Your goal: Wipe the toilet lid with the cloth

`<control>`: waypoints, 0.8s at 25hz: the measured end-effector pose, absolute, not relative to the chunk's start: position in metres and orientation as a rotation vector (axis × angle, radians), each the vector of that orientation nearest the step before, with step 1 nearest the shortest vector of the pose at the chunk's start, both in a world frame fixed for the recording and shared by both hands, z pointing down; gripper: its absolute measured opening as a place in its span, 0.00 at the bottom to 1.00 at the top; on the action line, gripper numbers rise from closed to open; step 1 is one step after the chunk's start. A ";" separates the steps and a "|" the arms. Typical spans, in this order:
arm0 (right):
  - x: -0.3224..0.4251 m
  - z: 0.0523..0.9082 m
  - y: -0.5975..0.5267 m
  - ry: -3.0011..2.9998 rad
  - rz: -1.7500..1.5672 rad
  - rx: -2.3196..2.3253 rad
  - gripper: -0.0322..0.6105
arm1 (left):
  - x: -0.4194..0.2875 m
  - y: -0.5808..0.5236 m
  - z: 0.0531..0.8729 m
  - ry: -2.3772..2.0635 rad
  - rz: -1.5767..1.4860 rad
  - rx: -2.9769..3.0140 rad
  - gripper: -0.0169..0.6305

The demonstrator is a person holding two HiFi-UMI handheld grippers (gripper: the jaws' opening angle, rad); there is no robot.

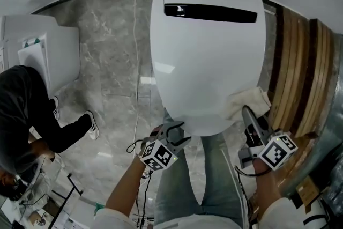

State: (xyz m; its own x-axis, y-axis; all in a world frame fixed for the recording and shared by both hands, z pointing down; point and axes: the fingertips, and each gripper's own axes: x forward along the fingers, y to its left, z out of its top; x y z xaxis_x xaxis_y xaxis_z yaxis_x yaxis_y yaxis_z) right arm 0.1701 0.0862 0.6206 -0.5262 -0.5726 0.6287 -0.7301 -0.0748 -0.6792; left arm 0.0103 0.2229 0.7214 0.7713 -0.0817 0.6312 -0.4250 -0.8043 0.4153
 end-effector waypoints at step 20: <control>0.133 0.593 0.019 -2.191 1.514 1.338 0.19 | -0.019 0.072 0.626 -0.976 0.419 2.351 0.40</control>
